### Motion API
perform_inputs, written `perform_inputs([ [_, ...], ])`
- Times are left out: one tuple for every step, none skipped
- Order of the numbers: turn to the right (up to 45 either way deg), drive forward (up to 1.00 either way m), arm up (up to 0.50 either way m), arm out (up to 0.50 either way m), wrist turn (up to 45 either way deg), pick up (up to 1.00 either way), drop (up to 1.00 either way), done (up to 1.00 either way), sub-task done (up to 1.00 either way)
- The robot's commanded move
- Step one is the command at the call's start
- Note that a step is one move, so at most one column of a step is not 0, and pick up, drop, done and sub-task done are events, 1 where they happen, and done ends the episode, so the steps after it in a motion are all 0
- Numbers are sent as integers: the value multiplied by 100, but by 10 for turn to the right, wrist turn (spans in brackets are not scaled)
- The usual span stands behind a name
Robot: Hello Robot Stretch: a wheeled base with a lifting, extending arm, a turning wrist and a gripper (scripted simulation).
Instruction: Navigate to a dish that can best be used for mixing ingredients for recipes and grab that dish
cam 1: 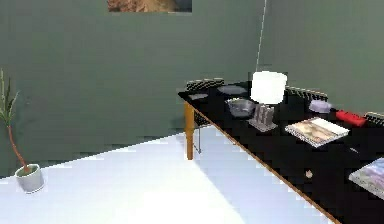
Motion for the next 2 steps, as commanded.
perform_inputs([
  [0, 70, 0, 0, 0, 0, 0, 0, 0],
  [-450, 0, 0, 0, 0, 0, 0, 0, 0],
])
